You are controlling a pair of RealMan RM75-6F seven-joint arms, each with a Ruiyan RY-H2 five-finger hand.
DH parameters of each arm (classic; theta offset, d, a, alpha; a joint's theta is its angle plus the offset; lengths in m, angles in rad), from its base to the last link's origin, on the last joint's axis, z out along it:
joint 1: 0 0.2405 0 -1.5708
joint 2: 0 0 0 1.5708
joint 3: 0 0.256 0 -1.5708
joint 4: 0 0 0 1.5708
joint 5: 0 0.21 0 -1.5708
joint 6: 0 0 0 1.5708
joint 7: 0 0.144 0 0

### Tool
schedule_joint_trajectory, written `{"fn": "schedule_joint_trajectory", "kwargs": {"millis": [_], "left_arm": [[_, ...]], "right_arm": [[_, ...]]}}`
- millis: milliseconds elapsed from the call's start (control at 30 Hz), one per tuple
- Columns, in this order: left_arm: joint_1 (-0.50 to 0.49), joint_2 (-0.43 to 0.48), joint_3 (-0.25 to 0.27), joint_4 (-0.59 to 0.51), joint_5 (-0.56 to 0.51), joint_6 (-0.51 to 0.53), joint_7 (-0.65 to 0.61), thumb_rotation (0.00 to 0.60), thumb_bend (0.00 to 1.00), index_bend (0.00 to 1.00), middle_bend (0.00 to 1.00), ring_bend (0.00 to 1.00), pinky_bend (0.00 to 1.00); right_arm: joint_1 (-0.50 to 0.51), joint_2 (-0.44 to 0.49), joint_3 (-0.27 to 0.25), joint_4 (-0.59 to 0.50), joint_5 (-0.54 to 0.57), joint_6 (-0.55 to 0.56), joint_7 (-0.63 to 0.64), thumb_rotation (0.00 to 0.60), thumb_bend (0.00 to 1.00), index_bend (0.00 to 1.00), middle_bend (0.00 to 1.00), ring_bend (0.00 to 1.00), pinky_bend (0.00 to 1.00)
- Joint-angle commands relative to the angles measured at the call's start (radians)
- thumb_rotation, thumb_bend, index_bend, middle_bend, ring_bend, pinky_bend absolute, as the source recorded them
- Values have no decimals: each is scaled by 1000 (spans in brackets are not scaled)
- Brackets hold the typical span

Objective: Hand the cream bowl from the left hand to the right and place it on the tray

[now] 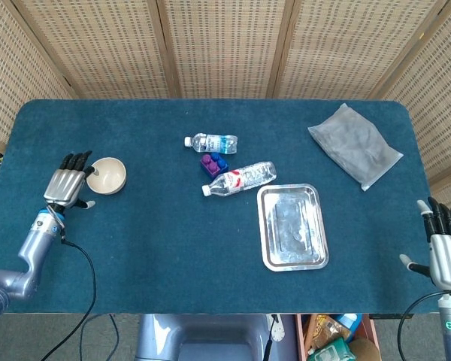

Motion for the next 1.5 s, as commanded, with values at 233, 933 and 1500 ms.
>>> {"fn": "schedule_joint_trajectory", "kwargs": {"millis": [233, 933, 1500], "left_arm": [[-49, -88, -4, 119, -15, -56, -17, 600, 353, 510, 0, 0, 0], [-38, 88, 74, -321, 242, 277, 37, 600, 456, 635, 0, 0, 0], [-261, -86, 116, -407, 402, 88, 237, 600, 457, 635, 0, 0, 0]], "right_arm": [[8, 0, 5, 14, 17, -19, 13, 600, 0, 0, 0, 0, 0], [9, 9, 0, 4, 10, -22, 32, 600, 0, 0, 0, 0, 0], [1, 14, 7, 8, 28, -11, 44, 600, 0, 0, 0, 0, 0]]}}
